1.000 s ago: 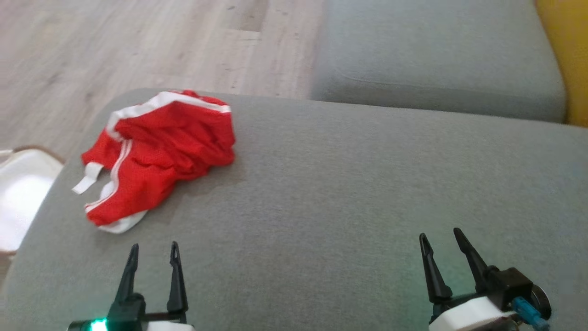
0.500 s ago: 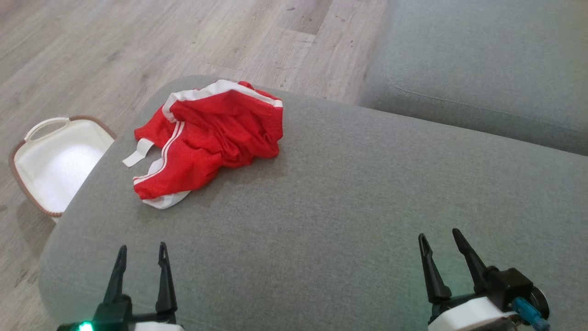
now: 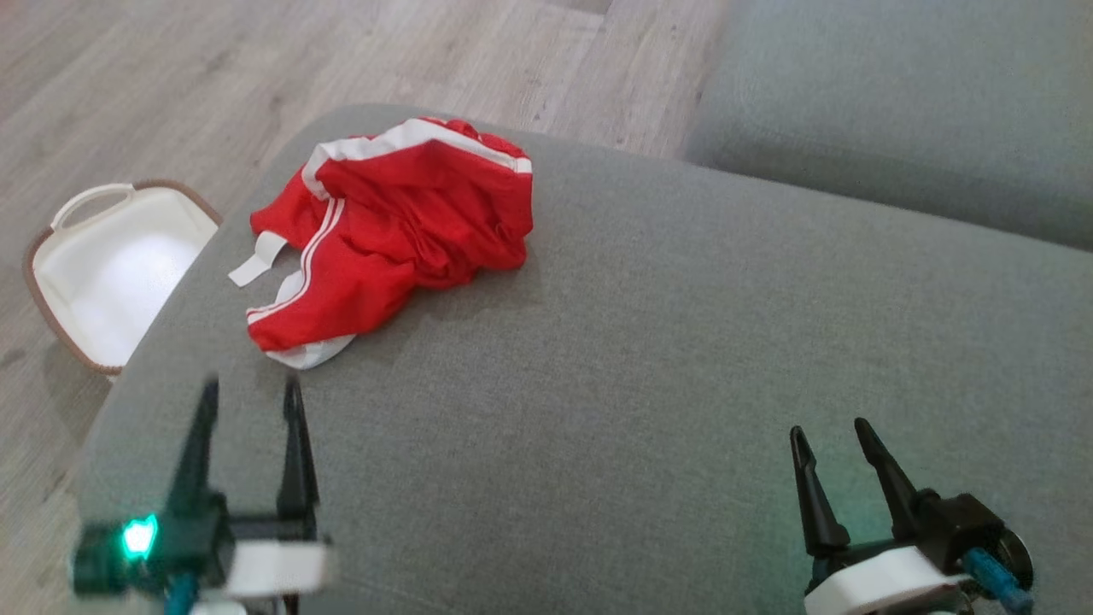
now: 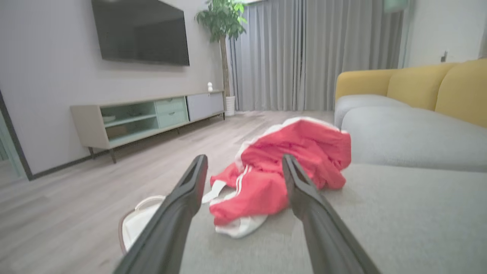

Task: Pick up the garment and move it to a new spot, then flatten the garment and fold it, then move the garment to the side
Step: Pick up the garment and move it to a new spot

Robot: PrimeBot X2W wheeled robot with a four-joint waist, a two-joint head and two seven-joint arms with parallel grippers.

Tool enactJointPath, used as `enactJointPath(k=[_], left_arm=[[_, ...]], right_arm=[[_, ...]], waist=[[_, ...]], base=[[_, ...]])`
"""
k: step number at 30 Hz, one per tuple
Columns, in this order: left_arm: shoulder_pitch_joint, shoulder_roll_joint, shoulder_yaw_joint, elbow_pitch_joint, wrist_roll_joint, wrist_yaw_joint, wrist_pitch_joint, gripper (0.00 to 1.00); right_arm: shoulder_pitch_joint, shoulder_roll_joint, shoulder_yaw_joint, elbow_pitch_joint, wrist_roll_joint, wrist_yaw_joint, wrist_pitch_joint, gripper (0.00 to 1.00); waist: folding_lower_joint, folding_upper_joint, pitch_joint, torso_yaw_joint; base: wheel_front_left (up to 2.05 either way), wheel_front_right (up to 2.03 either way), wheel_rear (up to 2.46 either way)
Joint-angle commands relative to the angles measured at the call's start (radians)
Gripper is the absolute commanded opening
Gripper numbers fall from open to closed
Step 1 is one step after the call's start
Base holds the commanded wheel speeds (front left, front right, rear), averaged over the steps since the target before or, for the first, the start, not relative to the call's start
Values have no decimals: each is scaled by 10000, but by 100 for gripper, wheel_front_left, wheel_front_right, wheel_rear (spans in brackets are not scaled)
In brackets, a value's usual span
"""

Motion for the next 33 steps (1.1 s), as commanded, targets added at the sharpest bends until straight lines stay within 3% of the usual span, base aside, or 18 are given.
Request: enactJointPath(k=[1,7,13,17,23,33], left_arm=[[-1017,237,325,-675,118,-99,-95,100],[-3422,947,367,-1070,121,-538,-95,100],[-7156,1652,174,741,-372,-1312,63,100],[-9361,1947,-43,2524,-937,-1534,864,100],[-11568,1955,-265,5535,-2397,-1630,2279,100],[-12113,1369,-1065,8476,-4076,-1637,3006,100]], right_arm=[[-416,-89,158,-400,-168,-7,-138,100],[-1097,-97,-163,-807,-1111,-7,-138,100],[-1913,-848,-37,-1143,-1519,-7,-138,100],[-2464,-1426,41,-1452,-1557,-7,-138,100],[-2894,-2204,268,-1796,-1611,-7,-138,100],[-3013,-2862,257,-2238,-1608,-7,-138,100]], waist=[[-2,0,277,-16],[-2,0,1683,-16],[-2,0,3235,24],[-2,0,4121,-95],[-2,0,4986,-209],[-2,0,5542,-151]], base=[[0,0,0],[0,0,0],[0,0,0],[0,0,0],[0,0,0],[0,0,0]])
